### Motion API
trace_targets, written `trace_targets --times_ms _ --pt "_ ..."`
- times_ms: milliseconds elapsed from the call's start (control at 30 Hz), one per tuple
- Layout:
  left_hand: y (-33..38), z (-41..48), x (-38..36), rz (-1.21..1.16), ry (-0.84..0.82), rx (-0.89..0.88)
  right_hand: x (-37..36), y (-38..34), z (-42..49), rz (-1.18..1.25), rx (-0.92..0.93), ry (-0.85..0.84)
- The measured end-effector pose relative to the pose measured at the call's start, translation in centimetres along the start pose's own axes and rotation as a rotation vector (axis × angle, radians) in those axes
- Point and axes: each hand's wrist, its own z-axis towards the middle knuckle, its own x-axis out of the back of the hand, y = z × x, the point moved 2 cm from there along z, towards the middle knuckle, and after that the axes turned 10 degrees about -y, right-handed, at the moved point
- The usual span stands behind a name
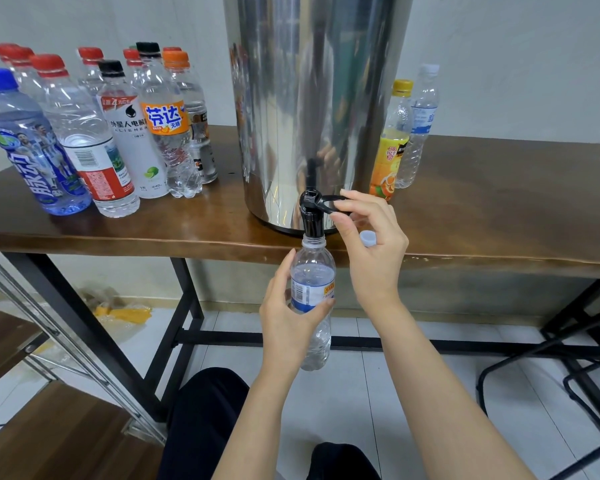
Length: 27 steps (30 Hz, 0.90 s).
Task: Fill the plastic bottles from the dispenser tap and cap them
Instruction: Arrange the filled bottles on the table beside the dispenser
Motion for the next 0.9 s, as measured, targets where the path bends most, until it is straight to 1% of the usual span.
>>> trace_targets --times_ms 533,900 --pt "0.38 -0.1 -0.05 -0.04 0.007 0.004 0.01 -0.22 0.07 0.024 0.01 0.002" --pt "0.26 -0.01 -0.05 -0.019 0.012 0.008 0.01 -0.13 0.06 0.035 0.001 -0.006"
